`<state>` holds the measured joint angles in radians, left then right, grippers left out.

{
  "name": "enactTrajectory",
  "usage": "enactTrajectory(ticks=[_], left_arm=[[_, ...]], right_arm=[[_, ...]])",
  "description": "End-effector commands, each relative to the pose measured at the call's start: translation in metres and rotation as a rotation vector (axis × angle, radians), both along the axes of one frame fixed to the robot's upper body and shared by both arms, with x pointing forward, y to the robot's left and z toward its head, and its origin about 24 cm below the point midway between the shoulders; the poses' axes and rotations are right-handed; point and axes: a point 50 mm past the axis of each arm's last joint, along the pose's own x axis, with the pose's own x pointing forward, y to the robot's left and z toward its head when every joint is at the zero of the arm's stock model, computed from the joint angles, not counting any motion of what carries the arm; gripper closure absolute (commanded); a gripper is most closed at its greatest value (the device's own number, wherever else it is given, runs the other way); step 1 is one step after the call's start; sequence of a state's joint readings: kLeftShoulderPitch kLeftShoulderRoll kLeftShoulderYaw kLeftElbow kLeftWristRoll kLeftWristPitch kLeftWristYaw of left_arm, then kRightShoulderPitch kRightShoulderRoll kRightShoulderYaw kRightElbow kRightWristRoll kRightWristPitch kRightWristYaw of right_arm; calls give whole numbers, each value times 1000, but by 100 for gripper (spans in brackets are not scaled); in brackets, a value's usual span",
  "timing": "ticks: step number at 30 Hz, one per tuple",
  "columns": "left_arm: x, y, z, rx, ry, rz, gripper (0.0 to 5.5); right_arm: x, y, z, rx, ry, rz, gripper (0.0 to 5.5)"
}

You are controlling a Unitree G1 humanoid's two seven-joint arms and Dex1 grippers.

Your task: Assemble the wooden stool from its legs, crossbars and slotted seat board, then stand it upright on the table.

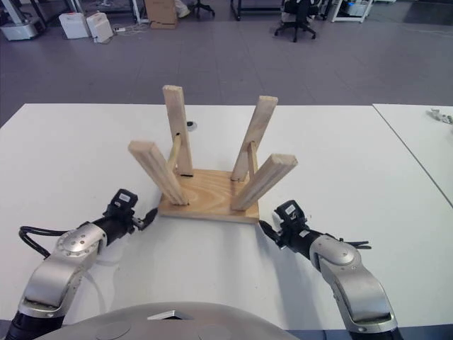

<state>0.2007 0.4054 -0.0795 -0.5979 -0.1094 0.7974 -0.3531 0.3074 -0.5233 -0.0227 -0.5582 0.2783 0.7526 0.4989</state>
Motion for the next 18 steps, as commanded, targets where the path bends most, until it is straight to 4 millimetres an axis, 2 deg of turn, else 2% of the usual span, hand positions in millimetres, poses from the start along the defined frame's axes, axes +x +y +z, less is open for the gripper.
enactTrajectory(ticks=[1,4,7,11,14,16,18], left_arm=[[-6,-40,50,-305,-85,-306,156],[-10,-37,68,-341,-97,-371,156],[-15,-25,69,-309,-54,-377,156],[-17,-7,62,-284,1,-333,156],[-16,17,49,-201,54,-258,156],[-11,35,50,-159,43,-215,156],[-1,42,60,-174,-9,-206,156]], right_arm=[[-1,39,49,296,-93,324,260],[5,26,75,319,-145,347,260],[10,10,91,329,-171,335,260],[8,-2,82,243,-109,314,260],[7,-14,70,143,-77,287,260],[23,-33,73,48,-165,198,260],[35,-37,88,111,-243,177,260]])
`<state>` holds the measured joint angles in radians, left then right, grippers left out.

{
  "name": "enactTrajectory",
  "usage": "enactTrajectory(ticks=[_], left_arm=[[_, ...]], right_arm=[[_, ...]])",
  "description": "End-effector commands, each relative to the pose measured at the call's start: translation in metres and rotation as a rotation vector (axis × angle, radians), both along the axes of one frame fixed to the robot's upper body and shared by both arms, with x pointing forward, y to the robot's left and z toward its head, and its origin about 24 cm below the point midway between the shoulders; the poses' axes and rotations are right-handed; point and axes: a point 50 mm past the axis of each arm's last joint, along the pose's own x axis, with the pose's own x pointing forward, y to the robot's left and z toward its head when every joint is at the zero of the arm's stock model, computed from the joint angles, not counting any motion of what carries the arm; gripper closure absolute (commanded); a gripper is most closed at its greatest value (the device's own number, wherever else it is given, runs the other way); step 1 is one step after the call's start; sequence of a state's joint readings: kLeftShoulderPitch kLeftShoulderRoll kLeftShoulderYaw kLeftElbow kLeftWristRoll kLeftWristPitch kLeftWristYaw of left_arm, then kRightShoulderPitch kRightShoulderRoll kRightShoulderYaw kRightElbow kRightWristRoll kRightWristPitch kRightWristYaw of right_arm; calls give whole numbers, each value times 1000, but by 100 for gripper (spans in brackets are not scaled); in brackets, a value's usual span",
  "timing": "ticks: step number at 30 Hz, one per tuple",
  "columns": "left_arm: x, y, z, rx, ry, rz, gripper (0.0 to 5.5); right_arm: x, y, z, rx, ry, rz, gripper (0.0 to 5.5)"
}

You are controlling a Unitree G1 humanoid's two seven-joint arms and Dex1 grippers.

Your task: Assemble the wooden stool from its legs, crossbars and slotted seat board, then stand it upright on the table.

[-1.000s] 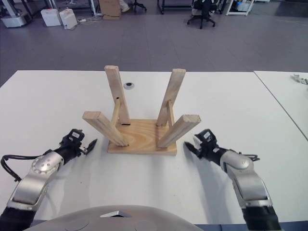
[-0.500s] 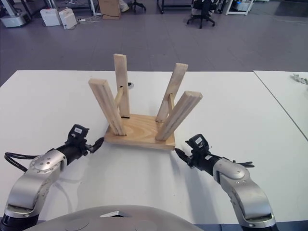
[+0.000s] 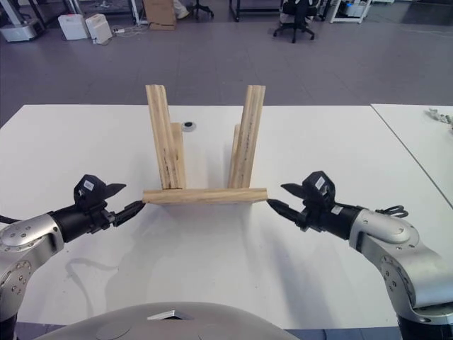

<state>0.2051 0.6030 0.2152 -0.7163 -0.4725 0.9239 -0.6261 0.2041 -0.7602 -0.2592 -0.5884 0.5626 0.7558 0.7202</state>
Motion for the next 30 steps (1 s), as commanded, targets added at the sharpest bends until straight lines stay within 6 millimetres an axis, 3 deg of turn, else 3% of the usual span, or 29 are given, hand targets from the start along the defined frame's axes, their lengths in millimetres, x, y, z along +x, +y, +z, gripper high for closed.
enactTrajectory(ticks=[1,3,5,9,13,16,20,23,27,30], left_arm=[[14,5,19,-65,-85,-17,156],[19,-12,28,-161,-130,-64,156],[20,-19,30,-191,-139,-84,156],[25,12,16,-37,-88,-42,156],[29,13,4,-53,12,-263,156],[55,2,-8,-9,17,-400,156],[86,-9,-12,98,-21,-497,156],[94,-14,-17,149,-24,-589,156],[96,-19,-19,137,-13,-705,236],[103,-17,-17,170,-45,-734,284]], right_arm=[[20,-1,28,136,-129,8,260],[22,12,41,270,-160,64,260],[20,18,40,277,-149,86,260],[24,3,26,195,-97,72,260],[48,-11,4,37,-45,212,260],[78,-12,-13,-59,-21,377,260],[104,-7,-19,-100,-14,489,260],[113,-1,-22,-84,-13,535,260],[114,7,-23,-45,4,608,260],[113,11,-22,-16,9,645,310]])
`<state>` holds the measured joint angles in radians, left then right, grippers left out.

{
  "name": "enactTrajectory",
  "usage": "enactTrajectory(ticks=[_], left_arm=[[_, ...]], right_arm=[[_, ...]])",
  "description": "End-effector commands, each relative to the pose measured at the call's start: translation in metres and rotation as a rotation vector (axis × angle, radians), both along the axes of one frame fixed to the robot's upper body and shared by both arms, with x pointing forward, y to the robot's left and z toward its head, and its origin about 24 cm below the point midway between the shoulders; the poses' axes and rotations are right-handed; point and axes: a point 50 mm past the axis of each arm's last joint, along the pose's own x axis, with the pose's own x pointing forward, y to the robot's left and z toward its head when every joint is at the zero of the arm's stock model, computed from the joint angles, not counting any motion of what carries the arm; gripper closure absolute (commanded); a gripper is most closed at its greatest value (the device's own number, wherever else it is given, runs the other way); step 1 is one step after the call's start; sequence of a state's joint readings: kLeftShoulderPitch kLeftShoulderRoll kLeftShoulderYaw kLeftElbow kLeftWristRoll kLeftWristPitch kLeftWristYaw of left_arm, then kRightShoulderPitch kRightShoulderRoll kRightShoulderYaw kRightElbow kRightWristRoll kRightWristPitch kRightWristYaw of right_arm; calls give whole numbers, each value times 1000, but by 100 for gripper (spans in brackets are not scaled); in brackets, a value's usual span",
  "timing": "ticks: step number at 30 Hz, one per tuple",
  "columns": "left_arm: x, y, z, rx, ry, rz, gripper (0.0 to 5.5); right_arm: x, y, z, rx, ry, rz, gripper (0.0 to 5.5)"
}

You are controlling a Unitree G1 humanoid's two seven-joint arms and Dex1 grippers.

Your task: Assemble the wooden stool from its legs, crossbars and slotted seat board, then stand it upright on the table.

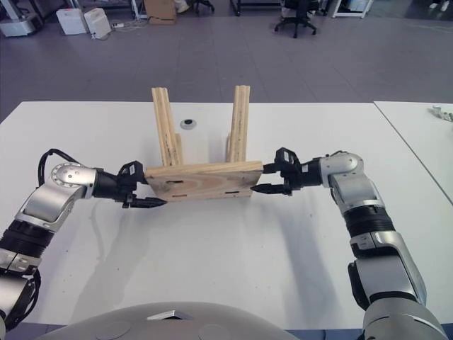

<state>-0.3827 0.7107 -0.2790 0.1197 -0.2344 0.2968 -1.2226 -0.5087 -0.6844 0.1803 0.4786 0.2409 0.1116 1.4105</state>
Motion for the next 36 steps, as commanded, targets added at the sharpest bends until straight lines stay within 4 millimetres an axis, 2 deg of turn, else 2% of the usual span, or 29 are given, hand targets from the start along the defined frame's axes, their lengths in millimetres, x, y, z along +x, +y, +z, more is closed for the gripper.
enactTrajectory(ticks=[1,4,6,8,10,13,16,19,21,24,27,30,31,34,36], left_arm=[[11,-1,6,31,-75,-60,304],[16,-6,9,-7,-106,-116,364],[16,-7,12,-37,-102,-152,401],[15,-9,20,-74,-117,-185,410],[13,-8,38,-119,-133,-204,412],[7,-6,85,-240,-97,-241,416],[1,-12,144,-371,-21,-285,416],[-4,-16,203,-530,200,-313,416],[-11,-17,225,-595,368,-319,416],[-19,-21,237,-642,540,-370,417],[-12,-19,241,-722,657,-358,418],[-11,-7,228,-774,827,-310,418],[-15,-1,221,-778,880,-297,418],[-20,4,187,-760,1039,-246,419],[-19,8,172,-757,1079,-172,419]], right_arm=[[4,9,9,43,-13,51,333],[2,12,11,60,-4,81,392],[1,13,11,53,-7,84,397],[3,13,15,68,-17,71,397],[5,16,31,128,-18,77,397],[2,19,82,293,32,119,397],[-5,28,146,411,162,182,397],[-9,35,215,504,403,210,397],[-13,39,238,525,572,206,397],[-19,34,243,528,713,231,398],[-25,32,243,550,836,276,410],[-41,29,235,530,997,313,417],[-43,27,228,531,1055,299,417],[-47,13,178,516,1219,119,417],[-46,7,157,534,1272,25,417]])
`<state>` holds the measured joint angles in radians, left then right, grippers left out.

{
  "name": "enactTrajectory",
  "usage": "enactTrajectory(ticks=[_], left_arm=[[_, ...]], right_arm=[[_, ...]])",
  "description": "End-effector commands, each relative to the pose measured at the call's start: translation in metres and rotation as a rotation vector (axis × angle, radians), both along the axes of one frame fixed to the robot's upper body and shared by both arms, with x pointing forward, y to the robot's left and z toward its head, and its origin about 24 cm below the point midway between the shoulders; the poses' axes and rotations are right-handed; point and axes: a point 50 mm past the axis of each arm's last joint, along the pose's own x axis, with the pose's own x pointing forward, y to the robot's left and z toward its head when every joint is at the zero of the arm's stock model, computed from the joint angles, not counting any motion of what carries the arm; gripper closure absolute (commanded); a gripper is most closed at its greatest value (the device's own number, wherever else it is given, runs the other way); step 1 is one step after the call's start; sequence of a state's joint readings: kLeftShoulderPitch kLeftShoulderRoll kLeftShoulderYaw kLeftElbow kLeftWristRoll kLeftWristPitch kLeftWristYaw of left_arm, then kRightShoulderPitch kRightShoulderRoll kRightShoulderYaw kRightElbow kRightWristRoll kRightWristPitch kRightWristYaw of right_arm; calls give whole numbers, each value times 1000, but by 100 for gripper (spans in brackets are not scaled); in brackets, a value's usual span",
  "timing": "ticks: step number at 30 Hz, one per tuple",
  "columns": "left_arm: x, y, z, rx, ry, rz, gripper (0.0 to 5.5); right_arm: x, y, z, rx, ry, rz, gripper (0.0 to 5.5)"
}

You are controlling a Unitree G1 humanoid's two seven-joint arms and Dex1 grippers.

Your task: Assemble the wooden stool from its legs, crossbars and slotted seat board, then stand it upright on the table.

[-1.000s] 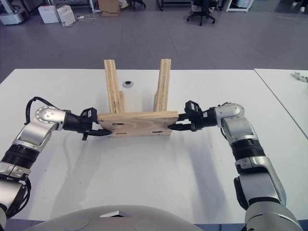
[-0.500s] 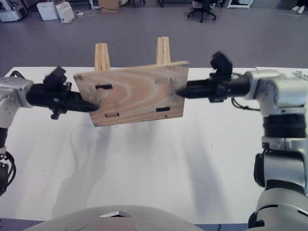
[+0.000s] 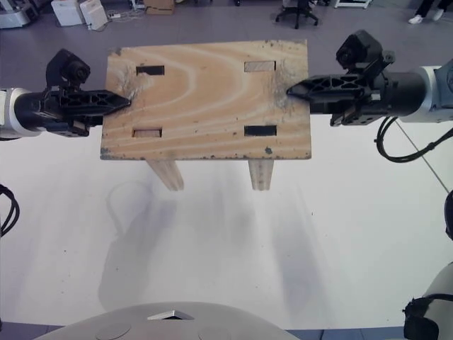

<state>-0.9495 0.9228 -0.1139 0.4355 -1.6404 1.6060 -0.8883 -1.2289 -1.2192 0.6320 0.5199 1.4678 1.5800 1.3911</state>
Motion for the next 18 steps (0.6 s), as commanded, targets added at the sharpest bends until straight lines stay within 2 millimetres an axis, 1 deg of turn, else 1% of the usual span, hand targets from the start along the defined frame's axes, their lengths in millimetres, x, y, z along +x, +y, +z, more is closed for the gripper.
enactTrajectory(ticks=[1,3,5,6,7,8,9,11,13,14,16,18], left_arm=[[-18,0,5,-149,54,-111,419],[-17,3,-9,-111,96,-66,419],[-19,4,-26,-74,130,-22,419],[-21,4,-33,-61,137,-5,419],[-23,4,-40,-42,136,17,419],[-24,2,-47,-26,136,44,419],[-23,2,-53,-14,136,83,381],[-19,3,-62,-4,139,161,342],[-14,5,-63,-16,131,225,302],[-12,6,-61,-29,121,245,294],[-11,8,-60,-32,111,281,256],[-12,17,-63,-12,118,341,216]], right_arm=[[-16,17,-32,110,222,102,417],[-14,15,-44,101,246,60,417],[-10,14,-62,61,256,4,417],[-9,15,-71,37,252,-28,380],[-7,14,-80,16,244,-65,372],[-6,14,-89,-6,229,-113,343],[-4,13,-97,-17,212,-167,320],[-3,12,-108,-24,172,-267,279],[-2,14,-110,0,113,-345,237],[-1,15,-107,20,80,-376,226],[0,17,-102,43,25,-438,183],[2,14,-98,52,-12,-536,141]])
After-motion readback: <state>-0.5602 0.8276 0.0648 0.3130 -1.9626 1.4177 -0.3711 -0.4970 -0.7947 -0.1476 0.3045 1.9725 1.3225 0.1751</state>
